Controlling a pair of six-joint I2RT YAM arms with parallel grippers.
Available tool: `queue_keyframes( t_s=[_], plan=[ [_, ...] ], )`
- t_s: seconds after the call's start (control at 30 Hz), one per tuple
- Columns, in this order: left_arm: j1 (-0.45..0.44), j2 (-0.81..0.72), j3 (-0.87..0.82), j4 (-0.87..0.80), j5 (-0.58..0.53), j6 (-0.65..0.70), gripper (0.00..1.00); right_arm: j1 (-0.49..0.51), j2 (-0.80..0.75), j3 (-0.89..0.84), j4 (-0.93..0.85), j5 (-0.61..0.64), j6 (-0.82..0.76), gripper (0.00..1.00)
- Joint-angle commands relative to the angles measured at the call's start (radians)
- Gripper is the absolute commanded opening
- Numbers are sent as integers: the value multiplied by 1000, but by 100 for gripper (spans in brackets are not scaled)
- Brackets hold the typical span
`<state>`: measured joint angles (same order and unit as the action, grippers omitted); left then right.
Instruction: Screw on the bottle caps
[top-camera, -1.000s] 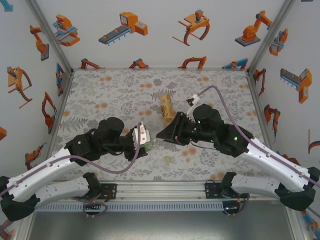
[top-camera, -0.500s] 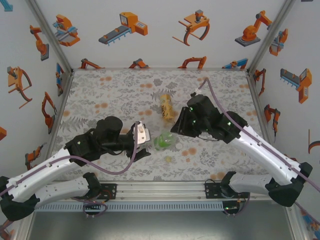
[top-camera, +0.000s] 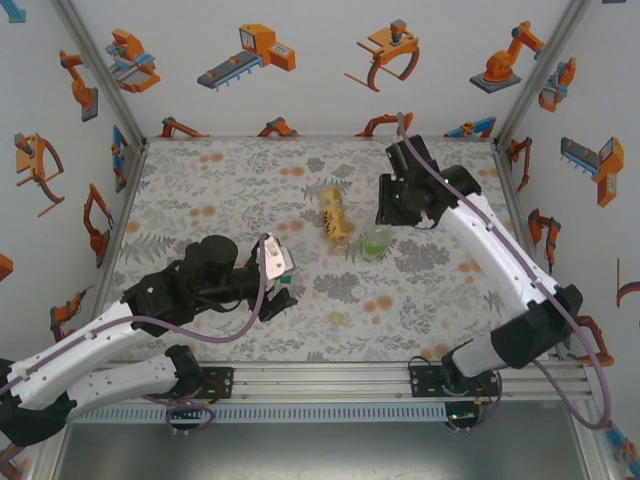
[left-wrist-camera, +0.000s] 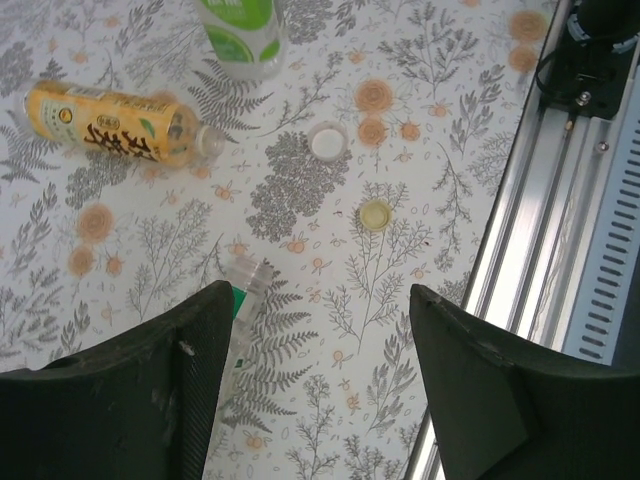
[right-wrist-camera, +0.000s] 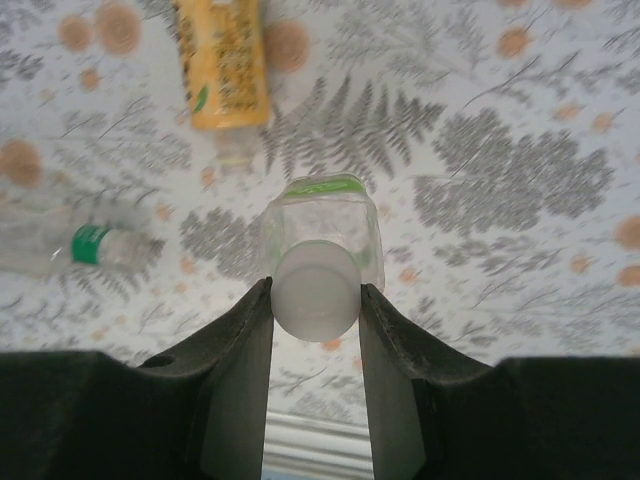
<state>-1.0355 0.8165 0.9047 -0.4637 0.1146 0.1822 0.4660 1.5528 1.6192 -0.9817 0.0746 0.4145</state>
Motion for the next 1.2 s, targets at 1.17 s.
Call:
queue_keyframes(
  t_s=[1.17],
  plan=[
    [-5, -51, -87, 83, -44, -118, 66, -264, 429, 287, 178, -47, -293, 24]
  ],
)
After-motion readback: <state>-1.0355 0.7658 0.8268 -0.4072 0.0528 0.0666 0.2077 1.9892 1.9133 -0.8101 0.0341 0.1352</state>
